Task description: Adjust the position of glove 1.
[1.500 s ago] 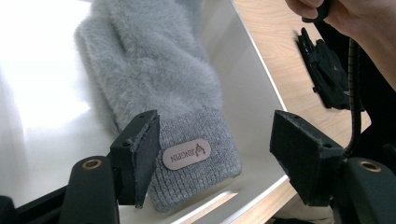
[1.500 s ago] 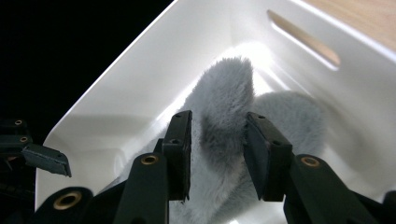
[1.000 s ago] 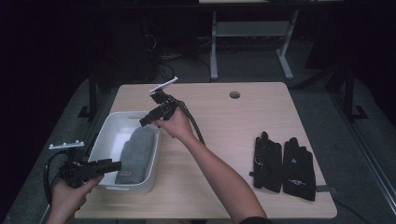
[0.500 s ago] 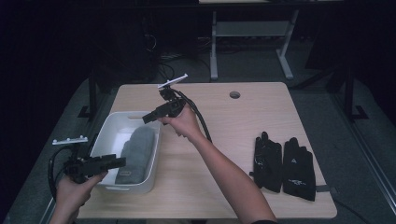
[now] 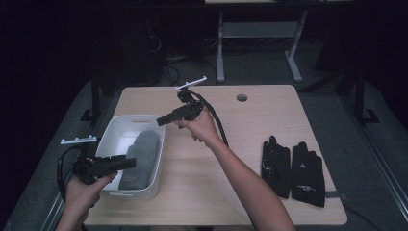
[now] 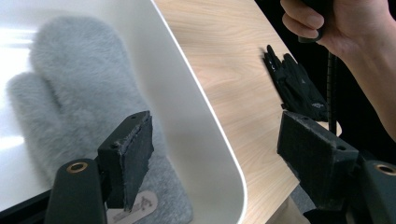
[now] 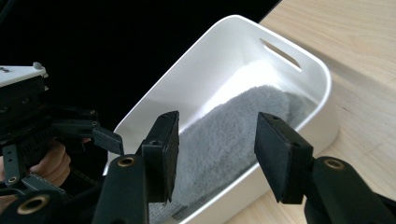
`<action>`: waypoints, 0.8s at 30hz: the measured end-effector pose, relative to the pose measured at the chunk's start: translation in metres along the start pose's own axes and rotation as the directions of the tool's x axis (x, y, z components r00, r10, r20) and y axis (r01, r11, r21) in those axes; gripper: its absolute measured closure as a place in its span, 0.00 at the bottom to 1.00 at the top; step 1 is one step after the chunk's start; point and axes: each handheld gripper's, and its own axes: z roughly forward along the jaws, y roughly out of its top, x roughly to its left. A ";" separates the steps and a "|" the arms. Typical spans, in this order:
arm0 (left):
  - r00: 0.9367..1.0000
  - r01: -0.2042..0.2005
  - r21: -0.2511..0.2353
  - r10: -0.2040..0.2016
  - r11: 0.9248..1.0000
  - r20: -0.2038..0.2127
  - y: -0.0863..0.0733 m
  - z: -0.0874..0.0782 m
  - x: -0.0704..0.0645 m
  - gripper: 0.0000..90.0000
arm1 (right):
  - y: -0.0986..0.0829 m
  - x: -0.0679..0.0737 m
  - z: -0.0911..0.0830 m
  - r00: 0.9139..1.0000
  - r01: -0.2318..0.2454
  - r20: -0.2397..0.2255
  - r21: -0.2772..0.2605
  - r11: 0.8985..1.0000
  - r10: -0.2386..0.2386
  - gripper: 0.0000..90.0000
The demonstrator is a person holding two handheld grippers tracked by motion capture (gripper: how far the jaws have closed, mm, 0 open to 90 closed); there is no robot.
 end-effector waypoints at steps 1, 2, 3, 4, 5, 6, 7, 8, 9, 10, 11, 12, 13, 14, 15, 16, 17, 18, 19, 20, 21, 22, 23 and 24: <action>1.000 0.005 0.000 -0.005 1.000 0.002 0.001 0.001 -0.001 0.29 | -0.001 -0.001 -0.002 1.000 -0.002 0.000 -0.003 1.000 0.002 0.55; 1.000 0.000 0.003 0.000 1.000 0.004 0.002 0.003 -0.002 0.29 | -0.002 -0.001 -0.004 1.000 -0.007 0.000 -0.005 1.000 0.007 0.54; 1.000 -0.001 0.007 0.001 1.000 0.005 0.002 0.004 -0.003 0.29 | -0.003 -0.002 -0.006 1.000 -0.003 0.001 -0.008 1.000 0.003 0.54; 1.000 -0.005 0.007 0.005 1.000 0.008 0.003 0.005 -0.004 0.29 | -0.003 -0.003 -0.009 1.000 -0.002 0.006 -0.011 1.000 0.002 0.54; 1.000 -0.006 0.011 0.006 1.000 0.009 0.004 0.006 -0.005 0.29 | -0.004 -0.004 -0.011 1.000 -0.002 0.005 -0.014 1.000 0.002 0.54; 1.000 -0.006 0.008 0.006 1.000 0.012 0.005 0.008 -0.007 0.29 | -0.005 -0.004 -0.013 1.000 0.000 0.003 -0.019 1.000 0.000 0.54; 1.000 -0.011 0.009 0.011 1.000 0.015 0.006 0.009 -0.008 0.29 | -0.005 -0.004 -0.016 1.000 -0.001 0.005 -0.021 1.000 0.001 0.54; 1.000 -0.012 0.010 0.012 1.000 0.018 0.006 0.010 -0.010 0.29 | -0.006 -0.004 -0.018 1.000 -0.003 0.002 -0.024 1.000 0.003 0.54; 1.000 -0.016 0.010 0.016 1.000 0.022 0.007 0.011 -0.011 0.29 | -0.007 -0.005 -0.020 1.000 0.000 0.003 -0.028 1.000 0.000 0.54; 1.000 -0.018 0.013 0.018 1.000 0.024 0.007 0.013 -0.012 0.29 | -0.008 -0.005 -0.022 1.000 -0.001 0.006 -0.030 1.000 0.001 0.54; 1.000 -0.017 0.015 0.017 1.000 0.026 0.008 0.014 -0.014 0.29 | -0.008 -0.006 -0.024 1.000 0.001 0.005 -0.031 1.000 -0.001 0.53; 0.999 -0.024 0.019 0.024 1.000 0.028 0.009 0.015 -0.014 0.29 | -0.009 -0.006 -0.026 1.000 -0.001 0.005 -0.032 0.999 0.001 0.53; 0.999 -0.026 0.020 0.025 0.999 0.034 0.009 0.016 -0.015 0.29 | -0.010 -0.006 -0.028 1.000 -0.001 0.006 -0.033 0.999 0.002 0.53; 0.999 -0.025 0.022 0.024 0.999 0.034 0.009 0.018 -0.016 0.29 | -0.011 -0.007 -0.029 1.000 0.000 0.005 -0.037 0.999 0.000 0.53; 0.999 -0.029 0.023 0.028 0.999 0.035 0.010 0.019 -0.017 0.29 | -0.012 -0.007 -0.031 1.000 -0.005 0.008 -0.037 0.999 0.005 0.53; 0.999 -0.028 0.025 0.027 0.999 0.036 0.010 0.020 -0.018 0.29 | -0.013 -0.007 -0.033 1.000 -0.002 0.010 -0.037 0.999 0.003 0.53; 0.999 -0.030 0.026 0.029 0.999 0.037 0.011 0.022 -0.019 0.29 | -0.014 -0.008 -0.035 1.000 0.000 0.010 -0.040 0.999 0.001 0.53; 0.999 -0.034 0.027 0.032 0.999 0.040 0.011 0.023 -0.020 0.29 | -0.015 -0.008 -0.037 1.000 0.001 0.012 -0.042 0.999 -0.001 0.53; 0.998 -0.037 0.032 0.036 0.999 0.041 0.012 0.024 -0.021 0.29 | -0.016 -0.009 -0.039 1.000 -0.004 0.014 -0.042 0.999 0.004 0.53; 0.998 -0.036 0.031 0.034 0.999 0.044 0.012 0.026 -0.022 0.28 | -0.017 -0.009 -0.041 1.000 -0.002 0.015 -0.045 0.999 0.003 0.53; 0.998 -0.042 0.033 0.040 0.999 0.046 0.013 0.027 -0.023 0.28 | -0.018 -0.010 -0.042 1.000 -0.002 0.016 -0.043 0.999 0.003 0.53; 0.998 -0.042 0.032 0.040 0.999 0.049 0.013 0.029 -0.025 0.28 | -0.019 -0.010 -0.044 1.000 -0.005 0.018 -0.045 0.999 0.005 0.53; 0.998 -0.046 0.036 0.044 0.998 0.051 0.014 0.030 -0.026 0.28 | -0.020 -0.011 -0.046 1.000 -0.006 0.019 -0.046 0.999 0.007 0.53; 0.998 -0.047 0.036 0.045 0.998 0.054 0.015 0.032 -0.028 0.28 | -0.021 -0.011 -0.048 1.000 -0.006 0.020 -0.047 0.999 0.007 0.53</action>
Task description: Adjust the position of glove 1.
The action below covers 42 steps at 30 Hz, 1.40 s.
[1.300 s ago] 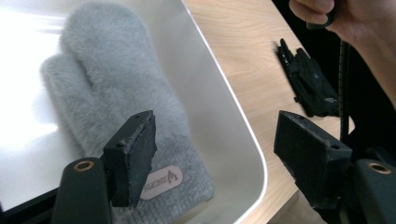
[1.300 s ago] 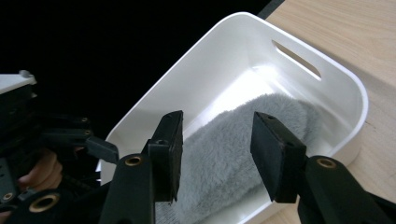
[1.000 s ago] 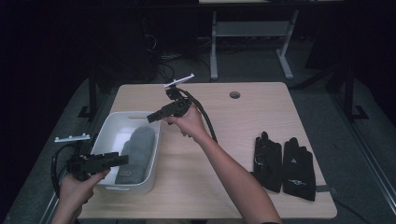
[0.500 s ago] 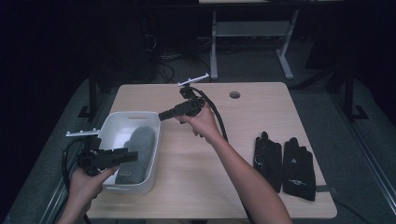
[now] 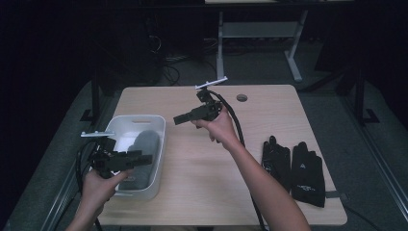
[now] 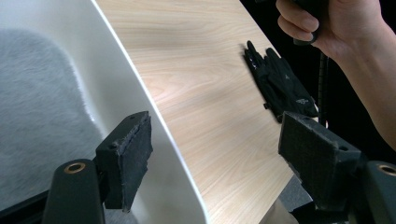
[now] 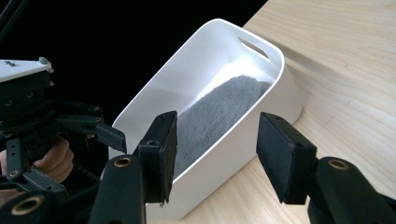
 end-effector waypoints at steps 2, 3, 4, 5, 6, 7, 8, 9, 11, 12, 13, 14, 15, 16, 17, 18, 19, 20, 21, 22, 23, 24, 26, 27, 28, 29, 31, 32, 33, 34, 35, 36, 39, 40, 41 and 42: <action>1.000 -0.004 0.003 0.004 1.000 0.001 0.000 0.001 -0.001 0.28 | -0.001 0.000 -0.003 1.000 -0.002 0.001 -0.003 1.000 0.002 0.53; 1.000 -0.004 0.005 0.004 1.000 0.004 0.001 0.003 -0.002 0.28 | -0.002 0.000 -0.004 1.000 -0.005 0.000 -0.008 1.000 0.005 0.53; 1.000 -0.008 0.009 0.008 1.000 0.007 0.001 0.005 -0.003 0.28 | -0.004 -0.001 -0.007 1.000 -0.003 0.003 -0.009 1.000 0.003 0.53; 1.000 -0.007 0.009 0.007 1.000 0.009 0.001 0.006 -0.004 0.28 | -0.005 -0.002 -0.008 1.000 -0.003 0.005 -0.009 1.000 0.003 0.52; 1.000 -0.007 0.009 0.007 1.000 0.009 0.001 0.006 -0.004 0.28 | -0.005 -0.002 -0.008 1.000 -0.003 0.005 -0.009 1.000 0.003 0.52; 1.000 -0.013 0.016 0.013 1.000 0.010 0.002 0.008 -0.005 0.28 | -0.006 -0.003 -0.011 1.000 -0.004 0.005 -0.012 1.000 0.004 0.52; 1.000 -0.013 0.016 0.013 1.000 0.010 0.002 0.008 -0.005 0.28 | -0.006 -0.003 -0.011 1.000 -0.004 0.005 -0.012 1.000 0.004 0.52; 1.000 -0.012 0.016 0.012 1.000 0.012 0.003 0.010 -0.007 0.28 | -0.008 -0.004 -0.014 1.000 -0.004 0.008 -0.013 1.000 0.004 0.52; 1.000 -0.014 0.022 0.013 1.000 0.014 0.004 0.012 -0.009 0.28 | -0.011 -0.006 -0.018 1.000 -0.009 0.012 -0.016 1.000 0.010 0.52; 1.000 -0.014 0.022 0.013 1.000 0.014 0.004 0.012 -0.009 0.28 | -0.011 -0.006 -0.018 1.000 -0.009 0.012 -0.016 1.000 0.010 0.52; 1.000 -0.024 0.028 0.024 0.999 0.017 0.004 0.014 -0.010 0.28 | -0.013 -0.008 -0.023 1.000 -0.015 0.015 -0.021 1.000 0.015 0.52; 1.000 -0.025 0.029 0.024 0.999 0.019 0.005 0.015 -0.011 0.28 | -0.014 -0.008 -0.025 1.000 -0.016 0.018 -0.021 1.000 0.016 0.52; 0.999 -0.030 0.030 0.029 0.999 0.020 0.006 0.016 -0.013 0.28 | -0.015 -0.009 -0.027 1.000 -0.017 0.019 -0.023 1.000 0.018 0.52; 0.999 -0.030 0.027 0.029 0.999 0.021 0.006 0.017 -0.014 0.28 | -0.017 -0.008 -0.029 1.000 -0.015 0.020 -0.025 1.000 0.016 0.52; 0.999 -0.032 0.030 0.032 0.999 0.022 0.007 0.019 -0.016 0.28 | -0.017 -0.009 -0.031 1.000 -0.013 0.023 -0.023 1.000 0.014 0.52; 0.999 -0.032 0.030 0.032 0.999 0.022 0.007 0.019 -0.016 0.28 | -0.017 -0.009 -0.031 1.000 -0.013 0.023 -0.023 1.000 0.014 0.52; 0.999 -0.041 0.030 0.040 0.999 0.026 0.008 0.022 -0.019 0.28 | -0.020 -0.008 -0.037 1.000 -0.014 0.024 -0.028 1.000 0.014 0.52; 0.999 -0.041 0.030 0.040 0.999 0.026 0.008 0.022 -0.019 0.28 | -0.020 -0.008 -0.037 1.000 -0.014 0.024 -0.028 1.000 0.014 0.52; 0.999 -0.042 0.034 0.041 0.999 0.027 0.009 0.024 -0.022 0.28 | -0.022 -0.009 -0.044 1.000 -0.011 0.028 -0.031 0.999 0.012 0.51; 0.999 -0.047 0.038 0.046 0.998 0.029 0.009 0.026 -0.023 0.28 | -0.022 -0.009 -0.044 1.000 -0.011 0.028 -0.031 0.999 0.012 0.51; 0.998 -0.050 0.043 0.048 0.998 0.034 0.009 0.031 -0.026 0.28 | -0.026 -0.011 -0.050 0.999 -0.014 0.029 -0.036 0.999 0.015 0.51; 0.998 -0.050 0.043 0.048 0.998 0.034 0.009 0.031 -0.026 0.28 | -0.026 -0.011 -0.050 0.999 -0.014 0.029 -0.036 0.999 0.015 0.51; 0.998 -0.059 0.054 0.057 0.997 0.040 0.009 0.035 -0.028 0.28 | -0.032 -0.014 -0.060 0.999 -0.024 0.042 -0.046 0.999 0.026 0.51; 0.997 -0.066 0.063 0.063 0.996 0.050 0.009 0.040 -0.031 0.28 | -0.034 -0.015 -0.063 0.999 -0.025 0.043 -0.055 0.998 0.027 0.51; 0.997 -0.066 0.063 0.063 0.996 0.050 0.009 0.040 -0.031 0.28 | -0.034 -0.015 -0.063 0.999 -0.025 0.043 -0.055 0.998 0.027 0.51; 0.996 -0.067 0.068 0.063 0.995 0.057 0.009 0.045 -0.034 0.28 | -0.038 -0.017 -0.069 0.998 -0.033 0.042 -0.063 0.997 0.036 0.51; 0.995 -0.080 0.080 0.074 0.994 0.067 0.009 0.049 -0.035 0.28 | -0.043 -0.019 -0.074 0.998 -0.044 0.043 -0.069 0.997 0.047 0.51; 0.995 -0.080 0.080 0.074 0.994 0.067 0.009 0.049 -0.035 0.28 | -0.043 -0.019 -0.074 0.998 -0.044 0.043 -0.069 0.997 0.047 0.51; 0.995 -0.079 0.079 0.073 0.994 0.074 0.009 0.053 -0.037 0.28 | -0.046 -0.022 -0.079 0.998 -0.048 0.046 -0.074 0.996 0.051 0.51; 0.995 -0.079 0.079 0.073 0.994 0.074 0.009 0.053 -0.037 0.28 | -0.046 -0.022 -0.079 0.998 -0.048 0.046 -0.074 0.996 0.051 0.51; 0.994 -0.084 0.084 0.078 0.993 0.075 0.010 0.055 -0.038 0.28 | -0.048 -0.023 -0.081 0.997 -0.051 0.047 -0.078 0.996 0.055 0.51; 0.994 -0.082 0.084 0.076 0.993 0.081 0.009 0.057 -0.039 0.28 | -0.049 -0.024 -0.084 0.997 -0.055 0.045 -0.079 0.995 0.059 0.51; 0.992 -0.089 0.095 0.080 0.991 0.095 0.010 0.063 -0.042 0.27 | -0.053 -0.027 -0.092 0.997 -0.058 0.052 -0.085 0.995 0.063 0.50; 0.992 -0.089 0.095 0.080 0.991 0.095 0.010 0.063 -0.042 0.27 | -0.054 -0.028 -0.094 0.996 -0.063 0.053 -0.086 0.994 0.068 0.50; 0.992 -0.088 0.094 0.079 0.992 0.101 0.010 0.066 -0.043 0.27 | -0.056 -0.029 -0.096 0.996 -0.065 0.055 -0.089 0.994 0.070 0.50; 0.992 -0.088 0.094 0.079 0.992 0.101 0.010 0.066 -0.043 0.27 | -0.057 -0.029 -0.099 0.995 -0.073 0.056 -0.091 0.993 0.079 0.50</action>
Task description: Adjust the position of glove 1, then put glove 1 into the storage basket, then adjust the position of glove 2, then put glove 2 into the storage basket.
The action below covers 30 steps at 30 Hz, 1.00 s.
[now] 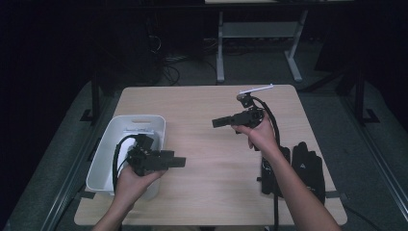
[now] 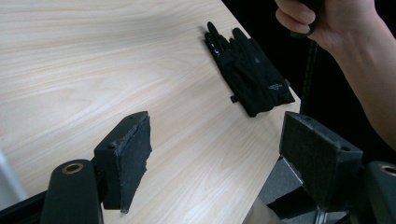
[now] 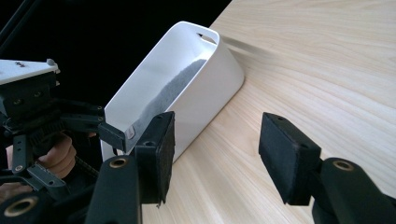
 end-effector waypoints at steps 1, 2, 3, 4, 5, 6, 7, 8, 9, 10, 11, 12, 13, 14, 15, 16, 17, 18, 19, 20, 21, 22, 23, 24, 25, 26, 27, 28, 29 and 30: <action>1.000 0.000 -0.001 0.000 1.000 0.005 0.001 0.002 -0.001 0.28 | -0.001 -0.002 -0.002 1.000 -0.005 0.002 -0.002 1.000 0.005 0.50; 1.000 0.000 0.003 0.000 1.000 0.009 0.002 0.004 -0.001 0.27 | -0.002 -0.003 -0.004 1.000 -0.007 0.004 -0.004 1.000 0.007 0.50; 1.000 0.000 0.003 0.000 1.000 0.009 0.002 0.004 -0.001 0.27 | -0.004 -0.005 -0.007 1.000 -0.009 0.008 -0.004 1.000 0.009 0.50; 1.000 -0.003 0.005 0.003 1.000 0.012 0.002 0.006 -0.002 0.27 | -0.004 -0.005 -0.007 1.000 -0.009 0.008 -0.004 1.000 0.009 0.50; 1.000 -0.007 0.007 0.006 1.000 0.019 0.003 0.010 -0.003 0.27 | -0.007 -0.008 -0.011 1.000 -0.018 0.012 -0.005 1.000 0.018 0.50; 1.000 -0.007 0.007 0.006 1.000 0.019 0.003 0.010 -0.003 0.27 | -0.007 -0.008 -0.011 1.000 -0.018 0.012 -0.005 1.000 0.018 0.50; 1.000 -0.003 0.008 0.003 1.000 0.024 0.003 0.014 -0.004 0.27 | -0.010 -0.011 -0.016 1.000 -0.020 0.019 -0.010 1.000 0.020 0.50; 1.000 -0.003 0.008 0.003 1.000 0.024 0.003 0.014 -0.004 0.27 | -0.010 -0.011 -0.016 1.000 -0.020 0.019 -0.010 1.000 0.020 0.50; 1.000 -0.005 0.012 0.005 1.000 0.029 0.004 0.016 -0.005 0.27 | -0.012 -0.013 -0.018 0.999 -0.023 0.022 -0.009 1.000 0.023 0.50; 0.999 -0.008 0.018 0.007 1.000 0.032 0.004 0.018 -0.005 0.27 | -0.014 -0.015 -0.020 0.999 -0.026 0.023 -0.009 1.000 0.026 0.50; 0.999 -0.013 0.024 0.012 1.000 0.036 0.005 0.022 -0.006 0.27 | -0.018 -0.018 -0.025 0.999 -0.037 0.029 -0.010 0.999 0.037 0.49; 0.999 -0.013 0.024 0.012 1.000 0.036 0.005 0.022 -0.006 0.27 | -0.019 -0.020 -0.027 0.999 -0.036 0.033 -0.012 0.999 0.036 0.49; 0.999 -0.013 0.026 0.012 1.000 0.041 0.007 0.026 -0.007 0.27 | -0.021 -0.021 -0.030 0.999 -0.040 0.036 -0.016 0.999 0.040 0.49; 0.999 -0.016 0.029 0.015 0.999 0.044 0.008 0.027 -0.008 0.27 | -0.022 -0.023 -0.032 0.998 -0.044 0.038 -0.019 0.999 0.045 0.49; 0.999 -0.017 0.031 0.015 0.999 0.047 0.008 0.029 -0.008 0.27 | -0.024 -0.024 -0.034 0.998 -0.048 0.041 -0.019 0.999 0.049 0.49; 0.999 -0.017 0.031 0.015 0.999 0.047 0.008 0.029 -0.008 0.27 | -0.024 -0.024 -0.034 0.998 -0.048 0.041 -0.019 0.999 0.049 0.49; 0.998 -0.019 0.034 0.017 0.999 0.055 0.009 0.032 -0.010 0.27 | -0.027 -0.026 -0.037 0.997 -0.056 0.045 -0.020 0.998 0.057 0.49; 0.998 -0.022 0.035 0.020 0.999 0.053 0.010 0.034 -0.011 0.27 | -0.028 -0.028 -0.039 0.997 -0.057 0.049 -0.018 0.998 0.058 0.49; 0.998 -0.018 0.038 0.016 0.999 0.054 0.010 0.035 -0.012 0.27 | -0.029 -0.029 -0.040 0.997 -0.061 0.052 -0.015 0.998 0.062 0.49; 0.998 -0.018 0.038 0.016 0.999 0.054 0.010 0.035 -0.012 0.27 | -0.029 -0.029 -0.040 0.997 -0.061 0.052 -0.015 0.998 0.062 0.49; 0.998 -0.028 0.040 0.026 0.999 0.055 0.010 0.037 -0.012 0.27 | -0.030 -0.029 -0.042 0.997 -0.062 0.054 -0.018 0.998 0.063 0.49; 0.998 -0.023 0.043 0.021 0.999 0.060 0.010 0.039 -0.013 0.27 | -0.032 -0.031 -0.045 0.996 -0.068 0.055 -0.026 0.997 0.070 0.49; 0.998 -0.028 0.047 0.025 0.999 0.058 0.010 0.040 -0.013 0.27 | -0.033 -0.031 -0.046 0.996 -0.066 0.059 -0.028 0.997 0.068 0.49; 0.998 -0.028 0.047 0.025 0.999 0.058 0.010 0.040 -0.013 0.27 | -0.033 -0.031 -0.046 0.996 -0.066 0.059 -0.028 0.997 0.068 0.49; 0.998 -0.028 0.046 0.025 0.999 0.064 0.010 0.041 -0.014 0.27 | -0.033 -0.032 -0.046 0.996 -0.065 0.060 -0.027 0.997 0.067 0.49; 0.997 -0.035 0.049 0.032 0.998 0.066 0.011 0.043 -0.014 0.27 | -0.035 -0.032 -0.048 0.996 -0.068 0.063 -0.028 0.997 0.070 0.49; 0.997 -0.032 0.048 0.029 0.998 0.067 0.011 0.044 -0.015 0.27 | -0.036 -0.033 -0.049 0.995 -0.071 0.066 -0.031 0.997 0.073 0.49; 0.997 -0.032 0.048 0.029 0.998 0.067 0.011 0.044 -0.015 0.27 | -0.036 -0.033 -0.049 0.995 -0.071 0.066 -0.031 0.997 0.073 0.49; 0.997 -0.034 0.047 0.031 0.998 0.068 0.012 0.045 -0.016 0.27 | -0.037 -0.034 -0.052 0.995 -0.070 0.067 -0.031 0.997 0.072 0.49; 0.997 -0.032 0.045 0.029 0.998 0.071 0.012 0.046 -0.016 0.27 | -0.038 -0.035 -0.053 0.995 -0.072 0.071 -0.033 0.997 0.074 0.49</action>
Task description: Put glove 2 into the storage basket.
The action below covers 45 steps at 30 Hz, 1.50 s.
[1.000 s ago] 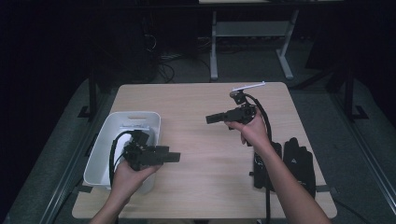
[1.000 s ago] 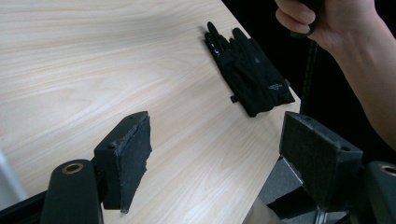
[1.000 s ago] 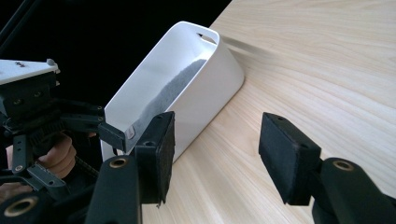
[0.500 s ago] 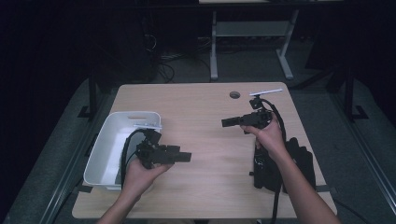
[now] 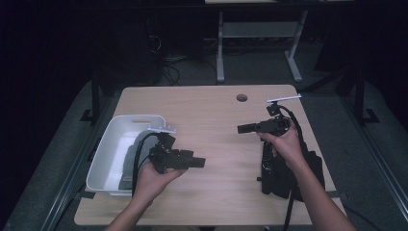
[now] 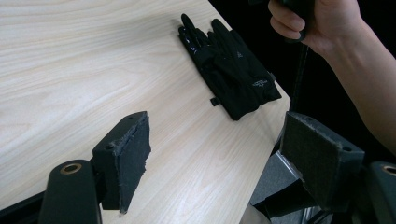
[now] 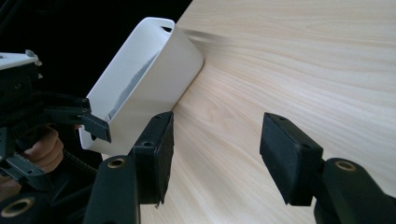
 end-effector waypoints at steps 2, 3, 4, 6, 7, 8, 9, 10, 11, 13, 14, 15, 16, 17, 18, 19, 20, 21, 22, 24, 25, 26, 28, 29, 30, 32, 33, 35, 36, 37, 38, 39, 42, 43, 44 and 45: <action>1.000 -0.005 0.003 0.005 1.000 0.002 0.000 0.001 0.000 0.27 | -0.001 -0.001 -0.001 1.000 0.005 0.006 -0.002 1.000 -0.005 0.49; 1.000 -0.007 0.006 0.007 1.000 0.004 0.001 0.003 0.000 0.27 | -0.003 -0.003 -0.005 1.000 -0.002 0.011 -0.007 1.000 0.002 0.49; 1.000 -0.007 0.006 0.007 1.000 0.004 0.001 0.003 0.000 0.27 | -0.003 -0.003 -0.005 1.000 -0.002 0.011 -0.007 1.000 0.002 0.49; 1.000 -0.006 0.005 0.006 1.000 0.004 0.001 0.005 0.000 0.27 | -0.006 -0.005 -0.009 1.000 -0.006 0.016 -0.010 1.000 0.006 0.49; 1.000 -0.009 0.009 0.009 1.000 0.009 0.002 0.008 0.000 0.27 | -0.008 -0.008 -0.013 1.000 -0.009 0.024 -0.014 1.000 0.009 0.49; 1.000 -0.009 0.009 0.009 1.000 0.009 0.002 0.008 0.000 0.27 | -0.008 -0.008 -0.013 1.000 -0.009 0.024 -0.014 1.000 0.009 0.49; 1.000 -0.006 0.011 0.006 1.000 0.015 0.002 0.012 -0.001 0.27 | -0.010 -0.009 -0.018 0.999 -0.016 0.031 -0.018 1.000 0.016 0.48; 1.000 -0.006 0.011 0.006 1.000 0.015 0.002 0.012 -0.001 0.27 | -0.010 -0.009 -0.018 0.999 -0.016 0.031 -0.018 1.000 0.016 0.48; 1.000 -0.006 0.013 0.005 1.000 0.022 0.002 0.016 -0.002 0.27 | -0.012 -0.011 -0.022 0.999 -0.020 0.036 -0.026 0.999 0.021 0.48; 1.000 -0.014 0.020 0.013 1.000 0.027 0.003 0.020 -0.003 0.27 | -0.015 -0.012 -0.026 0.999 -0.018 0.040 -0.029 0.999 0.019 0.48; 1.000 -0.014 0.020 0.013 1.000 0.027 0.003 0.020 -0.003 0.27 | -0.015 -0.012 -0.026 0.999 -0.018 0.040 -0.029 0.999 0.019 0.48; 0.999 -0.016 0.020 0.015 1.000 0.029 0.003 0.022 -0.004 0.27 | -0.017 -0.013 -0.029 0.999 -0.022 0.043 -0.033 0.999 0.024 0.49; 0.999 -0.016 0.023 0.016 1.000 0.032 0.003 0.024 -0.005 0.27 | -0.017 -0.013 -0.029 0.999 -0.022 0.043 -0.033 0.999 0.024 0.49; 0.999 -0.018 0.026 0.017 0.999 0.035 0.003 0.026 -0.006 0.27 | -0.019 -0.013 -0.030 0.999 -0.022 0.046 -0.033 0.999 0.023 0.49; 0.999 -0.023 0.028 0.022 0.999 0.038 0.003 0.030 -0.008 0.27 | -0.023 -0.015 -0.033 0.998 -0.021 0.052 -0.033 0.999 0.023 0.49; 0.999 -0.024 0.033 0.023 0.999 0.040 0.003 0.032 -0.009 0.27 | -0.025 -0.016 -0.034 0.998 -0.022 0.055 -0.033 0.999 0.024 0.48; 0.999 -0.024 0.033 0.023 0.999 0.040 0.003 0.032 -0.009 0.27 | -0.027 -0.017 -0.036 0.998 -0.024 0.059 -0.030 0.999 0.026 0.48; 0.999 -0.030 0.033 0.028 0.999 0.043 0.003 0.035 -0.010 0.27 | -0.029 -0.018 -0.038 0.998 -0.024 0.063 -0.028 0.999 0.026 0.49; 0.999 -0.030 0.033 0.028 0.999 0.043 0.003 0.035 -0.010 0.27 | -0.029 -0.018 -0.038 0.998 -0.024 0.063 -0.028 0.999 0.026 0.49; 0.999 -0.033 0.034 0.031 0.999 0.044 0.003 0.039 -0.011 0.27 | -0.034 -0.021 -0.044 0.997 -0.032 0.071 -0.034 0.999 0.035 0.49; 0.998 -0.035 0.042 0.033 0.999 0.049 0.004 0.043 -0.012 0.27 | -0.039 -0.024 -0.049 0.996 -0.037 0.078 -0.038 0.999 0.040 0.49; 0.998 -0.035 0.042 0.033 0.999 0.049 0.004 0.043 -0.012 0.27 | -0.039 -0.024 -0.049 0.996 -0.037 0.078 -0.038 0.999 0.040 0.49; 0.998 -0.035 0.049 0.032 0.998 0.054 0.004 0.048 -0.014 0.27 | -0.043 -0.028 -0.053 0.995 -0.046 0.086 -0.040 0.998 0.049 0.49; 0.998 -0.040 0.048 0.037 0.998 0.058 0.003 0.053 -0.014 0.27 | -0.048 -0.033 -0.058 0.994 -0.055 0.094 -0.045 0.997 0.059 0.49; 0.997 -0.039 0.053 0.036 0.998 0.061 0.003 0.055 -0.015 0.27 | -0.050 -0.035 -0.060 0.993 -0.058 0.098 -0.048 0.997 0.063 0.49; 0.997 -0.043 0.055 0.040 0.998 0.063 0.003 0.057 -0.015 0.27 | -0.054 -0.039 -0.064 0.992 -0.066 0.107 -0.053 0.996 0.071 0.50; 0.997 -0.050 0.065 0.045 0.997 0.067 0.002 0.062 -0.017 0.27 | -0.056 -0.040 -0.066 0.991 -0.066 0.111 -0.057 0.996 0.072 0.50; 0.996 -0.053 0.069 0.048 0.996 0.071 0.002 0.065 -0.018 0.27 | -0.060 -0.043 -0.070 0.990 -0.068 0.120 -0.059 0.996 0.075 0.50; 0.996 -0.056 0.073 0.050 0.996 0.073 0.002 0.067 -0.019 0.27 | -0.062 -0.044 -0.072 0.989 -0.071 0.123 -0.061 0.996 0.078 0.50; 0.996 -0.058 0.074 0.052 0.996 0.078 0.001 0.071 -0.020 0.27 | -0.063 -0.045 -0.074 0.989 -0.071 0.129 -0.063 0.995 0.079 0.50; 0.996 -0.058 0.074 0.052 0.996 0.078 0.001 0.071 -0.020 0.27 | -0.063 -0.045 -0.074 0.989 -0.071 0.129 -0.063 0.995 0.079 0.50; 0.995 -0.059 0.075 0.053 0.995 0.081 0.001 0.073 -0.022 0.27 | -0.067 -0.046 -0.077 0.987 -0.071 0.141 -0.063 0.995 0.080 0.50; 0.994 -0.075 0.084 0.068 0.994 0.081 0.000 0.080 -0.025 0.27 | -0.072 -0.049 -0.083 0.984 -0.076 0.156 -0.060 0.995 0.085 0.50; 0.994 -0.080 0.085 0.073 0.993 0.081 -0.001 0.081 -0.026 0.27 | -0.073 -0.050 -0.085 0.983 -0.079 0.161 -0.060 0.995 0.088 0.50; 0.994 -0.080 0.085 0.073 0.993 0.081 -0.001 0.081 -0.026 0.27 | -0.075 -0.051 -0.088 0.982 -0.083 0.166 -0.061 0.995 0.092 0.50; 0.994 -0.081 0.084 0.074 0.993 0.084 -0.001 0.083 -0.028 0.27 | -0.078 -0.053 -0.090 0.981 -0.086 0.167 -0.063 0.994 0.096 0.51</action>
